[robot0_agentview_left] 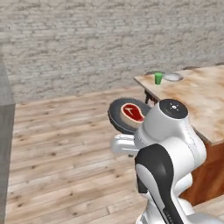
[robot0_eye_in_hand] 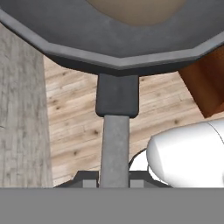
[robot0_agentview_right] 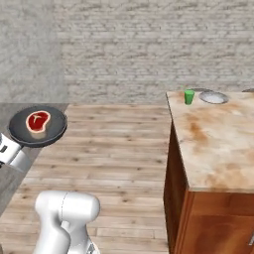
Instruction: Pick up the pan with the steak in it and place it on the dining table. Then place the steak on the plate.
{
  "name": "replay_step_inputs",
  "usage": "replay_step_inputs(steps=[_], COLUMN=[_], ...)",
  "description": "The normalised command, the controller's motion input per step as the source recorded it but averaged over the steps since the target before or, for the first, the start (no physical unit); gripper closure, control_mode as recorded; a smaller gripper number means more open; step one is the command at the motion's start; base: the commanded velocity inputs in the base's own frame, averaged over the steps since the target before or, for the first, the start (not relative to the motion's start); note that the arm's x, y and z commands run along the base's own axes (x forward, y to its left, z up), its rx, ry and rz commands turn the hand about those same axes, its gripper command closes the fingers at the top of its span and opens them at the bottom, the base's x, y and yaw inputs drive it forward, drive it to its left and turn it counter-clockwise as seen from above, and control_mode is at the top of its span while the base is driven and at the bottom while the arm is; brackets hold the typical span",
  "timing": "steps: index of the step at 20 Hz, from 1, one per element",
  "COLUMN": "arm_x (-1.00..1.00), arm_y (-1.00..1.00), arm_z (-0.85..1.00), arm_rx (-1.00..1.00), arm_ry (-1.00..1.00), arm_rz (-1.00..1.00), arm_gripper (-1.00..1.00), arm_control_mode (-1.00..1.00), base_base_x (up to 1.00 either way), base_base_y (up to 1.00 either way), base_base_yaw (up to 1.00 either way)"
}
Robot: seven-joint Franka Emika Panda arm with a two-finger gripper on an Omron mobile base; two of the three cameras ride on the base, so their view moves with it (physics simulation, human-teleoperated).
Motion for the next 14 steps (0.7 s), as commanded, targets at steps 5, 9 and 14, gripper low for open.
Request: replay_step_inputs(steps=[5,9,14], arm_x=[0.00,0.00,0.00], arm_y=[0.00,0.00,0.00], arm_z=[0.00,0.00,0.00], arm_rx=[0.00,0.00,0.00], arm_ry=[0.00,0.00,0.00], arm_rz=[0.00,0.00,0.00], arm_gripper=[1.00,1.00,1.00], arm_control_mode=[1.00,1.00,1.00], base_base_x=[1.00,1.00,1.00], base_base_y=[0.54,0.52,0.50], base_base_yaw=[-0.04,-0.04,-0.04])
